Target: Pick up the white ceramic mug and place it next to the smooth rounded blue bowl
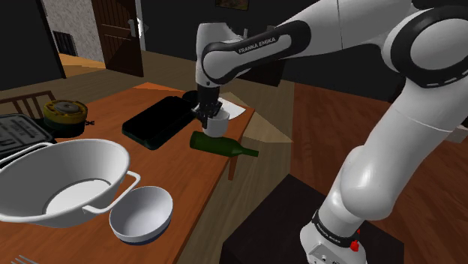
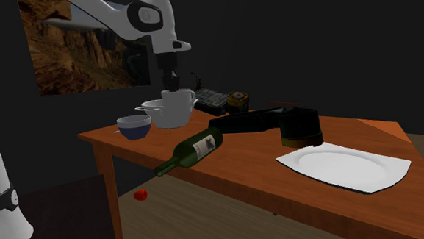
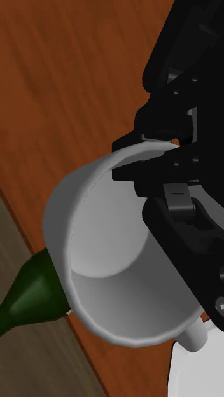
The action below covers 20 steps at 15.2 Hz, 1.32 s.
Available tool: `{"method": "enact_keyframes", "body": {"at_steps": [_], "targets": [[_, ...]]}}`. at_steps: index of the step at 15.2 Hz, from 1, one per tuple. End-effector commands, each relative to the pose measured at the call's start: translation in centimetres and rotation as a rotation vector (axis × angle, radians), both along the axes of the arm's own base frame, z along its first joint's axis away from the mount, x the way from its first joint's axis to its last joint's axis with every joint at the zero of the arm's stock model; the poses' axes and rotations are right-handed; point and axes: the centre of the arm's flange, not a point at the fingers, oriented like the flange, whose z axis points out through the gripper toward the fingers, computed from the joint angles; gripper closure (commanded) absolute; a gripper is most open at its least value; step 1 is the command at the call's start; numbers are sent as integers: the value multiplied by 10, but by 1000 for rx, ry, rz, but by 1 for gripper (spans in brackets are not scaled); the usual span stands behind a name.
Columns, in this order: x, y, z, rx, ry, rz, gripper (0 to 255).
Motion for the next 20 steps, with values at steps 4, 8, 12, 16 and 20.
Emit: {"method": "enact_keyframes", "body": {"at_steps": [4,8,12,16,20], "targets": [[-43,52,-1,-1,0,-1,255],[-78,94,-1,-1,0,-1,255],[-78,94,-22,-1,0,-1,255],[-78,94,-43,-1,0,-1,255],[-78,94,-64,-1,0,-1,255]]}}
